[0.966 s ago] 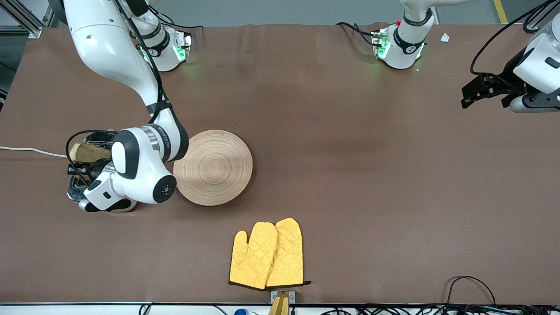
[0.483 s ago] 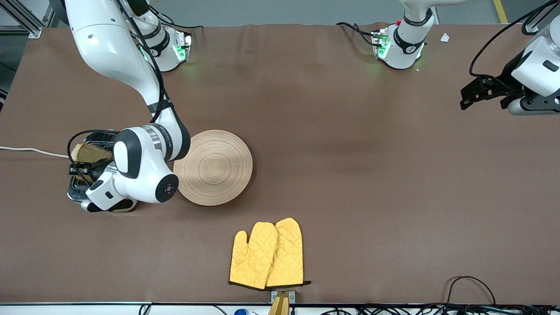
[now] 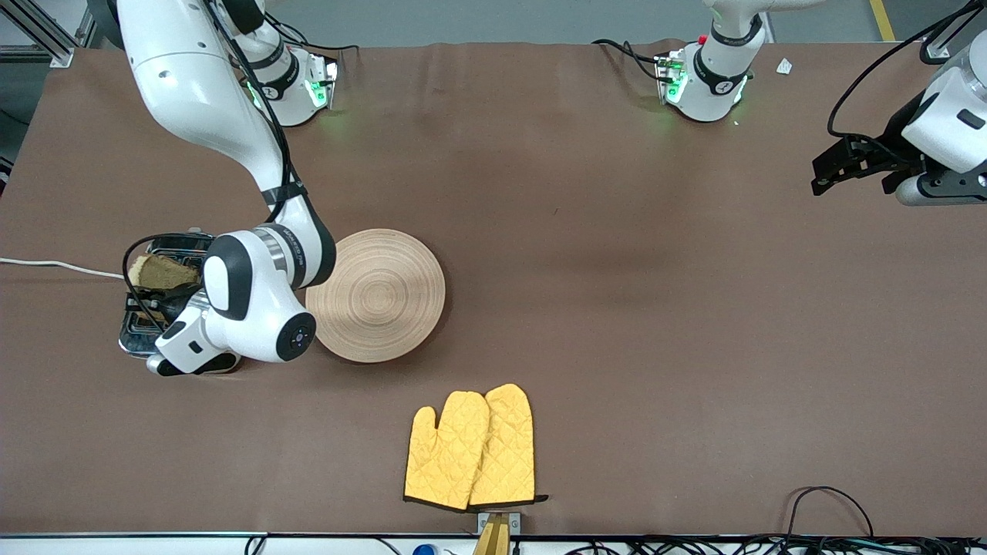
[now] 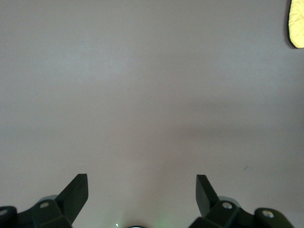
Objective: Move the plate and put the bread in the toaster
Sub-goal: 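Lower the bread into the toaster slot with the right gripper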
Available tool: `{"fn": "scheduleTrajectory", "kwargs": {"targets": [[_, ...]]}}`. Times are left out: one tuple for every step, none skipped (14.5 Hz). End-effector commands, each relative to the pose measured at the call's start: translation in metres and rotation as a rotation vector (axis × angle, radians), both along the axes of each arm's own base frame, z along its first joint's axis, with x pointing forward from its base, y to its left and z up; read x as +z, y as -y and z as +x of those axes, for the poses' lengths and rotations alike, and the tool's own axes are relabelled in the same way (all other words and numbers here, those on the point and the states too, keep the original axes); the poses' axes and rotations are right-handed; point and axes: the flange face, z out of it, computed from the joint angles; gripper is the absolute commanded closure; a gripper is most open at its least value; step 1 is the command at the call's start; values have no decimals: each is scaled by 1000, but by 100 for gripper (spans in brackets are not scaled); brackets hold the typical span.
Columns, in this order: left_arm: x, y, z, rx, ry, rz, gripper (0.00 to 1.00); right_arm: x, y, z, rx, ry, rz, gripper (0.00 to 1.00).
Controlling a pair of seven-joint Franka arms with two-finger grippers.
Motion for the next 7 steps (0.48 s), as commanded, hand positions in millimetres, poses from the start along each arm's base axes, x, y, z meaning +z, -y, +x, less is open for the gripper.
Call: {"fn": "scheduleTrajectory", "kwargs": {"targets": [[6, -3, -3, -4, 15, 23, 0, -1, 6, 3, -12, 19, -5, 100], [6, -3, -3, -4, 15, 23, 0, -1, 6, 3, -11, 20, -5, 100], [6, -2, -3, -6, 15, 23, 0, -1, 6, 3, -11, 20, -5, 99], [7, -1, -4, -6, 16, 22, 0, -2, 5, 3, -11, 20, -8, 90], [7, -2, -4, -4, 16, 22, 0, -5, 5, 3, -12, 23, -13, 70], [8, -2, -4, -6, 18, 22, 0, -6, 4, 3, -17, 41, -21, 46], [8, -2, -4, -6, 18, 22, 0, -6, 5, 3, -27, 63, -25, 28]]}}
